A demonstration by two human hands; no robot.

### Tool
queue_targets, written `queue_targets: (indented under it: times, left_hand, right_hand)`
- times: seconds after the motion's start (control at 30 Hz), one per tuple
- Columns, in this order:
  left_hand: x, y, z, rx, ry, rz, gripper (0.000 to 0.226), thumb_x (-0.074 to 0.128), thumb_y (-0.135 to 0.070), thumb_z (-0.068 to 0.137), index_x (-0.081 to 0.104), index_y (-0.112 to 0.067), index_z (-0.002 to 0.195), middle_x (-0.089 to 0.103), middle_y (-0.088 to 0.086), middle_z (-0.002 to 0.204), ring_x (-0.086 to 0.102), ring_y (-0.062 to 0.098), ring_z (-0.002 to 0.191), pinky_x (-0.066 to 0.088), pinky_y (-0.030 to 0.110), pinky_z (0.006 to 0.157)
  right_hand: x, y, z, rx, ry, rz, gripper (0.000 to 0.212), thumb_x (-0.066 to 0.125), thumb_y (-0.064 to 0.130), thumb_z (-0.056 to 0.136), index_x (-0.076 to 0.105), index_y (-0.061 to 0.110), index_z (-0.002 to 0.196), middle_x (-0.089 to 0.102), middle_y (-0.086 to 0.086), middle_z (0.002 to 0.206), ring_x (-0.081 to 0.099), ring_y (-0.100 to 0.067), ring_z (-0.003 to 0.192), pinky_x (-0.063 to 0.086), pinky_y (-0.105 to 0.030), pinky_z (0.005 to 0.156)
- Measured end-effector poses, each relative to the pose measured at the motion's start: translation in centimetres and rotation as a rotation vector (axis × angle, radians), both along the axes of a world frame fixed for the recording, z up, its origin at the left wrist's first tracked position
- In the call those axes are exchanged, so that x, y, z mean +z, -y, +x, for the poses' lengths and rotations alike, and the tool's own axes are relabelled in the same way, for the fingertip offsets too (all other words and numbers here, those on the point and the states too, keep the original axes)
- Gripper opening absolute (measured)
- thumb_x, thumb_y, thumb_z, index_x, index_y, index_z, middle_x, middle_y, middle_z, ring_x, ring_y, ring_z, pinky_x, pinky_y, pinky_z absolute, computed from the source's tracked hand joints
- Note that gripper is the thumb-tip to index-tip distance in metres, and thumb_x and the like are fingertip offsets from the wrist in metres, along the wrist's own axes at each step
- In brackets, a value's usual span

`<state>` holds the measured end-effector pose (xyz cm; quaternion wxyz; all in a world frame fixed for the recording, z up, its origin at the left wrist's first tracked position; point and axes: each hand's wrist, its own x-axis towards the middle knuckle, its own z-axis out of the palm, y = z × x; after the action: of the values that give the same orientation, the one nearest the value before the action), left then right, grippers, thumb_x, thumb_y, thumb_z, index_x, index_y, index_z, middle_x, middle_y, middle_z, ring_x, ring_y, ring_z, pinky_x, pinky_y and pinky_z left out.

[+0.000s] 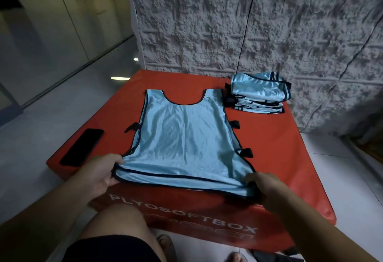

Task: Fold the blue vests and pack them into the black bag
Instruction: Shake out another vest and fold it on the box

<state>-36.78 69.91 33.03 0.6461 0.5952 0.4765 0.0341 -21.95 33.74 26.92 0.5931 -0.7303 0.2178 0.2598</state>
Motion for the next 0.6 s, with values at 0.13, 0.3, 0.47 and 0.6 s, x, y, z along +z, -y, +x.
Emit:
queue_targets:
  times: [0.13,0.3,0.47,0.6]
  left_hand:
    - [0.0,0.1,-0.4,0.031,0.014,-0.008,0.018,0.052,0.007,0.089,0.064,0.006,0.102,0.071,0.017,0.092,0.067,0.027,0.079,0.059,0.034,0.053]
    - [-0.3,0.2,-0.5,0.040,0.008,-0.009,0.016,0.051,0.010,0.089,0.064,0.006,0.098,0.071,0.018,0.090,0.067,0.029,0.078,0.060,0.032,0.049]
    - [-0.3,0.0,-0.4,-0.014,-0.006,0.018,0.021,0.053,0.018,0.085,0.065,0.011,0.101,0.073,0.023,0.099,0.070,0.032,0.085,0.057,0.038,0.063]
    - [-0.3,0.0,-0.6,-0.065,0.010,0.041,0.028,0.048,0.025,0.082,0.069,0.012,0.095,0.074,0.025,0.099,0.070,0.035,0.093,0.057,0.039,0.071]
  right_hand:
    - [0.0,0.1,0.0,0.036,-0.003,-0.034,0.012,0.059,-0.019,0.073,0.063,-0.011,0.082,0.058,-0.022,0.069,0.056,-0.033,0.059,0.050,-0.037,0.056]
    - [-0.6,0.2,0.1,0.117,0.027,-0.003,0.024,0.056,-0.022,0.070,0.066,-0.009,0.087,0.063,-0.022,0.066,0.060,-0.032,0.058,0.049,-0.035,0.054]
    - [-1.0,0.5,0.5,0.155,0.123,0.003,0.012,0.066,-0.010,0.083,0.069,-0.008,0.094,0.072,-0.021,0.073,0.069,-0.034,0.063,0.056,-0.038,0.059]
    - [-1.2,0.8,0.8,0.220,0.243,-0.136,0.038,0.061,-0.010,0.081,0.066,0.011,0.111,0.075,-0.020,0.085,0.073,-0.038,0.076,0.060,-0.041,0.062]
